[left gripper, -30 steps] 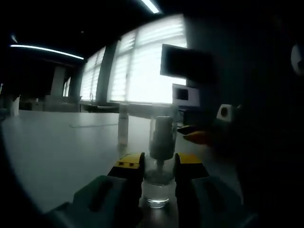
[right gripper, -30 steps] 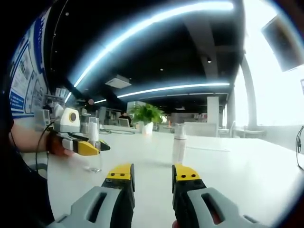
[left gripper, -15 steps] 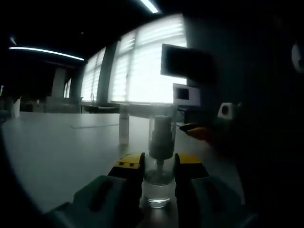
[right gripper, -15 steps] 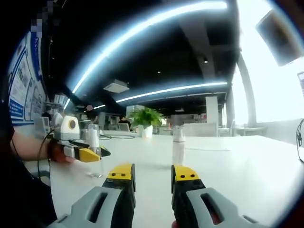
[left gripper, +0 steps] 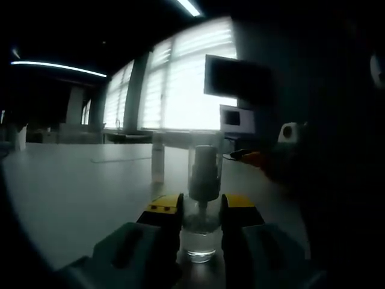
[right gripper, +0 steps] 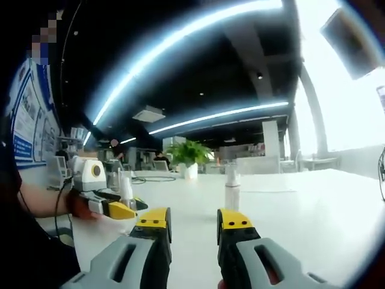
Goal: Clamp pump bottle remove cover press pump head put on cover
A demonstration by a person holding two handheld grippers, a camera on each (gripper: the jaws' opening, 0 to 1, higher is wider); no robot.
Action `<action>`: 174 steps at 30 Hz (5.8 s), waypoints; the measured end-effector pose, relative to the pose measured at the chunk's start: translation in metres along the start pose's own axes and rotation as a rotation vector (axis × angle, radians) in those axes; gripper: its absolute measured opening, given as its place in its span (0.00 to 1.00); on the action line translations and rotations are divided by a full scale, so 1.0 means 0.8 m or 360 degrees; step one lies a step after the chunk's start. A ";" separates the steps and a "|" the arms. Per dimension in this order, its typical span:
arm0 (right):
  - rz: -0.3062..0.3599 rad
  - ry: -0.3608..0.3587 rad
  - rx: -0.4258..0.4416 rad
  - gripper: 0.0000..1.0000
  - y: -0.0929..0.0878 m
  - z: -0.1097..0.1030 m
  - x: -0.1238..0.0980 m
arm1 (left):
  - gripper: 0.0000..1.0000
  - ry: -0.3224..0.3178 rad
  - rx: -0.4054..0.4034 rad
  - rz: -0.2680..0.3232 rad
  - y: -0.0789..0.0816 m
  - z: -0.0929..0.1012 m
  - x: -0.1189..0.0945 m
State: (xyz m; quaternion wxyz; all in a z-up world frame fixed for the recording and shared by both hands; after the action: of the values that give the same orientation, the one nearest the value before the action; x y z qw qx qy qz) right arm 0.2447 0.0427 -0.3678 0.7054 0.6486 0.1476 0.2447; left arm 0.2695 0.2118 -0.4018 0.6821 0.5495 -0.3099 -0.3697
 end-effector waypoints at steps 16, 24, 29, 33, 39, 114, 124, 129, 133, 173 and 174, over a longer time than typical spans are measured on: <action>0.0070 0.0162 -0.0012 0.24 0.052 -0.059 0.020 | 0.16 0.0009 0.0016 -0.0004 0.000 0.002 0.000; 0.0048 0.0238 0.0011 0.20 0.052 -0.083 0.031 | 0.16 0.0005 0.0012 -0.0007 -0.001 0.003 0.000; 0.0021 0.0287 0.0016 0.20 0.051 -0.091 0.038 | 0.16 0.0009 -0.0003 -0.0006 -0.001 0.003 0.001; 0.0022 0.0313 -0.0001 0.20 0.055 -0.100 0.042 | 0.16 0.0011 -0.0006 -0.0004 0.000 0.002 0.001; 0.0021 0.0343 -0.0015 0.20 0.060 -0.110 0.053 | 0.16 0.0011 -0.0003 -0.0004 -0.001 0.003 0.001; -0.0081 0.0378 -0.0064 0.09 0.053 -0.140 0.095 | 0.16 -0.0003 0.0016 -0.0008 -0.001 0.005 0.000; -0.0051 0.0373 -0.0067 0.09 0.064 -0.138 0.094 | 0.16 -0.0005 0.0021 -0.0008 -0.002 0.005 0.000; -0.0040 0.0371 -0.0061 0.09 0.067 -0.139 0.095 | 0.16 -0.0004 0.0021 -0.0008 -0.002 0.004 -0.001; -0.0021 0.0370 -0.0061 0.09 0.076 -0.138 0.094 | 0.16 -0.0004 0.0022 -0.0008 -0.002 0.005 0.000; 0.0000 0.0055 0.0022 0.09 0.066 -0.042 0.047 | 0.16 0.0000 0.0019 -0.0006 -0.001 0.006 0.000; 0.0003 0.0049 0.0020 0.09 0.067 -0.040 0.046 | 0.16 0.0000 0.0018 -0.0006 -0.001 0.006 0.000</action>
State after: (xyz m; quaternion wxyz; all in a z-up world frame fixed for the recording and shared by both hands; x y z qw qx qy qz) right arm 0.2505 0.0920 -0.3147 0.6989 0.6492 0.1593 0.2544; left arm 0.2648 0.2093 -0.4018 0.6783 0.5540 -0.3110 -0.3690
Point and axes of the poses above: the point that each gripper's makers call its tool centre point, and the gripper's own axes: x roughly forward along the fingers, z roughly to its right, y roughly out of its top, the point moved 3 cm from there along -x, roughly backward along the fingers, and after that the axes turned 9 degrees about -x, right-handed, at the moved point
